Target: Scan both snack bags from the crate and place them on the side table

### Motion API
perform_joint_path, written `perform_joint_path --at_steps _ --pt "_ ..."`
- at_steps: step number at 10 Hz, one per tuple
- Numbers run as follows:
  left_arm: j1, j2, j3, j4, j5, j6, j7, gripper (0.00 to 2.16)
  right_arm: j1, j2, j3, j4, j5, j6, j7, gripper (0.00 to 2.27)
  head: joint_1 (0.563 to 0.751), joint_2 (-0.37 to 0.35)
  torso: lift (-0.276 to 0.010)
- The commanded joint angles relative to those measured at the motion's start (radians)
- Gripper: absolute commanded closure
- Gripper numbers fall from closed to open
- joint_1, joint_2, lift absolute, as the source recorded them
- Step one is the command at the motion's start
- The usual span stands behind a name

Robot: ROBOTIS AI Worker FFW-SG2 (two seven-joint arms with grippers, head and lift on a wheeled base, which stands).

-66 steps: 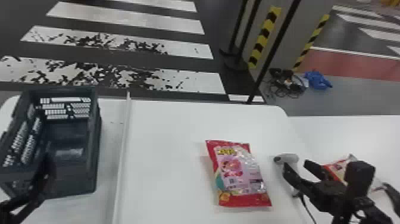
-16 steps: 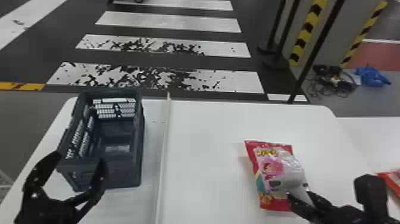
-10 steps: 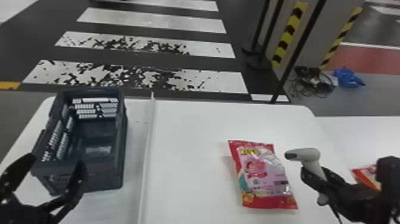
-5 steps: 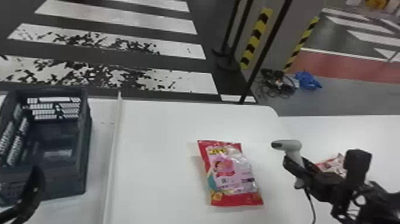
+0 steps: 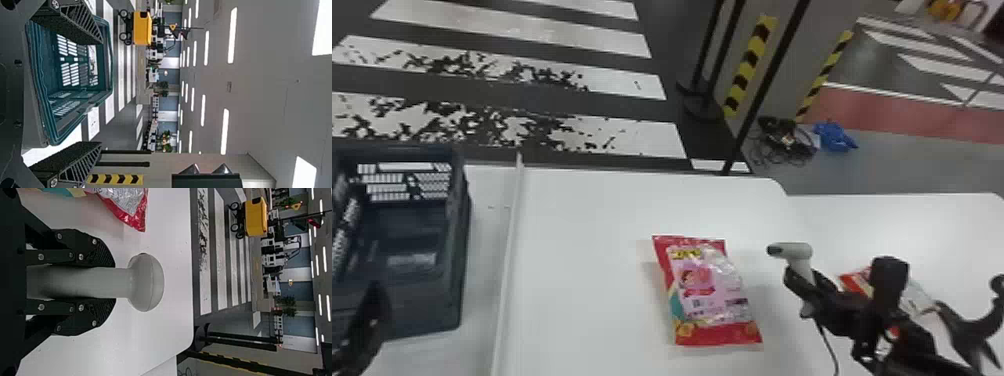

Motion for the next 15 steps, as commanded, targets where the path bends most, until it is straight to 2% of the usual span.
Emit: perform_joint_path --at_steps 1,6,11,12,13,14,15 --pt "-0.002 0.001 0.0 0.002 0.0 0.0 0.0 0.08 -0.023 0.002 -0.007 0.064 0.021 -0.055 -0.006 2.24 0.695 -0.319 -0.098" --pt "-0.009 0.001 -0.002 0.008 0.002 0.003 0.0 0.08 -0.075 0.002 -0.019 0.211 0.085 -0.144 -0.032 2.24 0.695 -0.313 -0.098" --pt "-0.015 0.001 -0.002 0.011 0.002 0.006 0.0 0.08 -0.093 0.002 -0.019 0.265 0.1 -0.153 -0.054 2.24 0.695 -0.305 -0.098" --pt "-0.017 -0.001 -0.002 0.009 0.002 0.006 0.0 0.08 -0.093 0.002 -0.021 0.268 0.099 -0.153 -0.066 2.08 0.695 -0.305 -0.098" --pt "-0.02 -0.002 -0.003 0.012 0.002 0.009 0.0 0.08 -0.092 0.002 -0.024 0.266 0.1 -0.153 -0.086 1.65 0.695 -0.307 -0.098" --pt "-0.02 -0.002 -0.002 0.012 0.002 0.009 0.0 0.08 -0.09 0.002 -0.024 0.266 0.099 -0.153 -0.097 0.9 0.695 -0.312 -0.098" --pt "-0.021 -0.002 -0.003 0.012 0.002 0.009 0.0 0.08 -0.089 0.002 -0.024 0.258 0.099 -0.153 -0.101 0.28 0.695 -0.318 -0.098"
